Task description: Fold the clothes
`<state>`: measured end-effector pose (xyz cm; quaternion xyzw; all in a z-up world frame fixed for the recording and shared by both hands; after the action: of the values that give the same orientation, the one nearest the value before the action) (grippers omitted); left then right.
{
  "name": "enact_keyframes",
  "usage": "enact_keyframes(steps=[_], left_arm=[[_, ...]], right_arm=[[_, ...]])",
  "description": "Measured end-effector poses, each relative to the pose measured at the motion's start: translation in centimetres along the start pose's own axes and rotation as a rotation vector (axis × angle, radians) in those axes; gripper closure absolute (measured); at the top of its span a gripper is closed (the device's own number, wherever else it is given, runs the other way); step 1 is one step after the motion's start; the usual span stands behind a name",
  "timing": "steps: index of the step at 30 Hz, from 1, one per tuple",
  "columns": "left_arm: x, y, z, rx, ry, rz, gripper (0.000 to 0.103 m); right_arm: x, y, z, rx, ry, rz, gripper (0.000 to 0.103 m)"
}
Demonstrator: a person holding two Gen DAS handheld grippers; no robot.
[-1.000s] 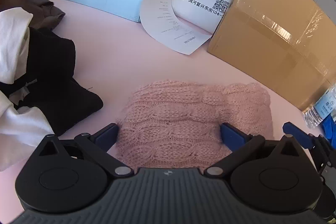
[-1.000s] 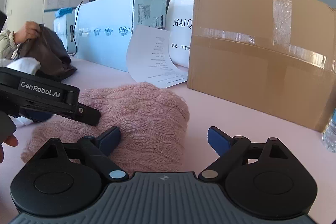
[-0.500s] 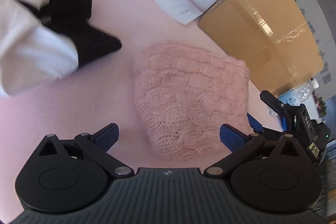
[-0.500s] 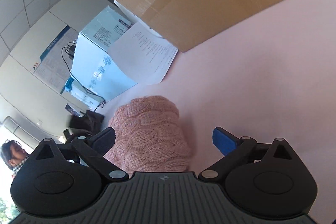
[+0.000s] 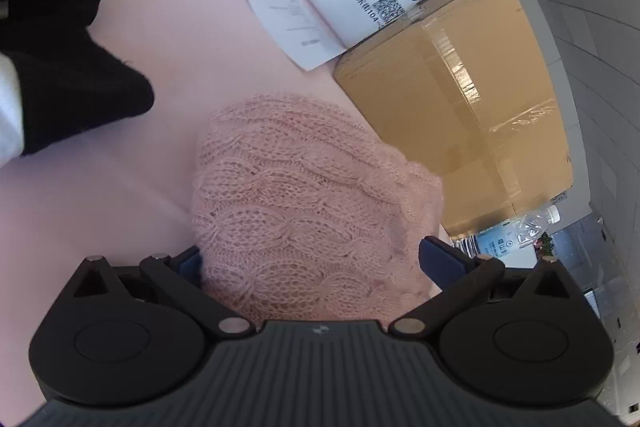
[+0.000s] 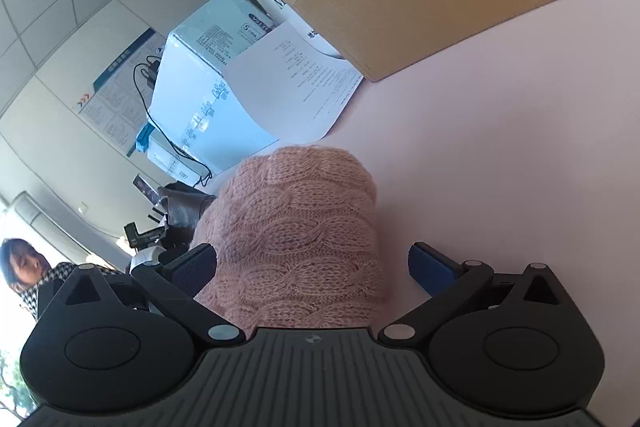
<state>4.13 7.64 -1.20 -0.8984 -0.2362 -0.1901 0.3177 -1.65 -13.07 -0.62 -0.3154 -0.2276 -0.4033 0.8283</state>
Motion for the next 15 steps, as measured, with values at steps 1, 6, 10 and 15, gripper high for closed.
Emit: enact_keyframes(steps=[1,6,10,15], left_arm=[[0.1,0.1,-0.1,-0.001,0.007,-0.014,0.0],[1.0,-0.1,0.7,-0.032,-0.076,-0.013,0.005],[1.4,0.1,1.2,0.029,-0.01,-0.023,0.035],[1.7,0.5,1.1,0.009,0.013,-0.026,0.063]], right_arm=[[0.1,-0.1,0.0,0.006,0.0,-0.004,0.0],[0.5,0.2,-0.6,0.07,0.087,0.019,0.034],[0.7,0.3,-1.2,0.095,0.157,0.023,0.051],[0.8,0.2,-0.4,0.096,0.11,-0.006,0.07]])
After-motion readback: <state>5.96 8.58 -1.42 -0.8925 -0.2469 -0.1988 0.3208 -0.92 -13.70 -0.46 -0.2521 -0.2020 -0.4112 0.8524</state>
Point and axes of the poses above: each gripper's, at about its wrist camera, not at the fingertips, and y roughly the way its jaws point, z to its left, x to its top, the point moved 10 cm from there along y, roughly the way its jaws point, and after that the axes turned 2 degrees about -z, right-handed, at the moved point
